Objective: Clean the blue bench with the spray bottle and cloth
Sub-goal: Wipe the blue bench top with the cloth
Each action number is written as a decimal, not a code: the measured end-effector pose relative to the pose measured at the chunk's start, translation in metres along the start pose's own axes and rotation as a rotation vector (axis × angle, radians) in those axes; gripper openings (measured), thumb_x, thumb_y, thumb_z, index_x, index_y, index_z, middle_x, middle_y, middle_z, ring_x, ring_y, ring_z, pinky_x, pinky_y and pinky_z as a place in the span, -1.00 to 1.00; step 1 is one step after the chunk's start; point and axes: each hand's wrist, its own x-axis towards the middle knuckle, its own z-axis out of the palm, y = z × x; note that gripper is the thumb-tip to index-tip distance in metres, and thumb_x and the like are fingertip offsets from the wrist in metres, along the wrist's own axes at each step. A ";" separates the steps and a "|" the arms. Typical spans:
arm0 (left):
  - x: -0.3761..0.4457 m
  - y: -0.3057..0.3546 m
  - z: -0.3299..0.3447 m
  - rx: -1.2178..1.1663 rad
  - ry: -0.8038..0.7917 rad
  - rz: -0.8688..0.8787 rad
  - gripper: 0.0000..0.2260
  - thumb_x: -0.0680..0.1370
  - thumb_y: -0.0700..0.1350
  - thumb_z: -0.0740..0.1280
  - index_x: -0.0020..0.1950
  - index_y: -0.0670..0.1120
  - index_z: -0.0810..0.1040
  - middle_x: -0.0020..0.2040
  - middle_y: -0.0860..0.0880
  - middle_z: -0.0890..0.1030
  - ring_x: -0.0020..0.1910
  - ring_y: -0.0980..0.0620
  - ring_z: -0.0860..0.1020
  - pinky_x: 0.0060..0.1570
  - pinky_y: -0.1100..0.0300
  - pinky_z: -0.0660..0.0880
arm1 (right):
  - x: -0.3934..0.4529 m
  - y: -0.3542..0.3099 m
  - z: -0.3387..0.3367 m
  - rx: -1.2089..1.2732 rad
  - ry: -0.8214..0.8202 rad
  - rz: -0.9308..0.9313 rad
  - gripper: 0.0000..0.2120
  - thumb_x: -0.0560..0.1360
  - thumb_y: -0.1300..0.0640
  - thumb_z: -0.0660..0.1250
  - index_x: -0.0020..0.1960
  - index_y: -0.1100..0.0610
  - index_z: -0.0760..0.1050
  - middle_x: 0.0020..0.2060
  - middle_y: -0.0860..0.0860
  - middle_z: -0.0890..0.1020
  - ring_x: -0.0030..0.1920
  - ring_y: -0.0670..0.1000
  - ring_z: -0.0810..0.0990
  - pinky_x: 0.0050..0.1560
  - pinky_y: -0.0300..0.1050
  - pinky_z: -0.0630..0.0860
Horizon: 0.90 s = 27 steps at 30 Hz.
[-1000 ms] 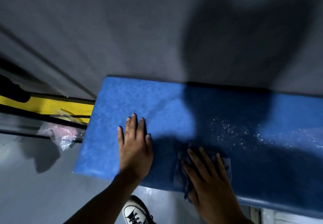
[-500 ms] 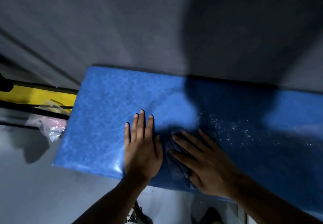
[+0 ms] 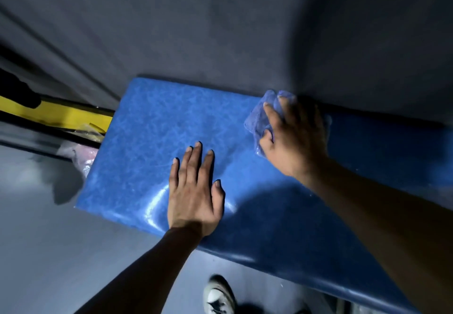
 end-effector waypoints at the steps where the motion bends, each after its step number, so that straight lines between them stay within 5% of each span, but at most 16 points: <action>1: 0.000 0.000 0.000 0.000 0.002 -0.001 -0.41 0.59 0.04 0.09 0.61 -0.12 0.29 0.67 -0.15 0.19 0.67 -0.14 0.14 0.63 -0.20 0.03 | -0.004 -0.003 0.002 0.010 -0.010 0.049 -0.41 0.46 -0.10 0.25 0.45 0.09 0.47 0.49 0.18 0.42 0.44 0.22 0.25 0.42 0.37 0.23; 8: -0.002 0.004 -0.005 0.014 -0.022 -0.005 -0.41 0.59 0.03 0.08 0.63 -0.11 0.25 0.68 -0.16 0.17 0.67 -0.13 0.12 0.64 -0.18 0.03 | -0.060 -0.010 -0.002 -0.005 -0.086 0.213 -0.35 0.55 -0.24 0.13 0.54 0.08 0.36 0.56 0.19 0.31 0.54 0.30 0.29 0.49 0.42 0.13; 14: -0.007 0.010 -0.014 -0.040 -0.092 0.032 -0.38 0.59 0.04 0.08 0.64 -0.13 0.22 0.69 -0.19 0.12 0.69 -0.15 0.06 0.63 -0.22 0.01 | -0.147 0.005 -0.021 0.060 -0.005 0.072 -0.44 0.50 -0.14 0.32 0.44 0.08 0.53 0.53 0.14 0.42 0.55 0.26 0.34 0.50 0.42 0.16; 20: -0.034 0.102 -0.006 -0.110 -0.186 0.364 -0.41 0.57 0.00 0.16 0.63 -0.05 0.26 0.69 -0.16 0.13 0.68 -0.19 0.10 0.58 -0.28 0.12 | -0.237 0.025 -0.030 0.048 -0.029 -0.010 -0.40 0.35 -0.08 0.32 0.38 0.02 0.59 0.49 0.11 0.48 0.49 0.25 0.44 0.44 0.46 0.25; 27: -0.038 0.129 0.001 -0.069 -0.195 0.299 -0.38 0.54 -0.03 0.20 0.63 -0.01 0.27 0.69 -0.13 0.13 0.68 -0.15 0.07 0.58 -0.27 0.13 | -0.253 0.066 -0.033 -0.035 -0.131 -0.328 -0.21 0.23 -0.09 0.41 0.47 0.00 0.48 0.58 0.09 0.35 0.58 0.19 0.28 0.40 0.42 0.33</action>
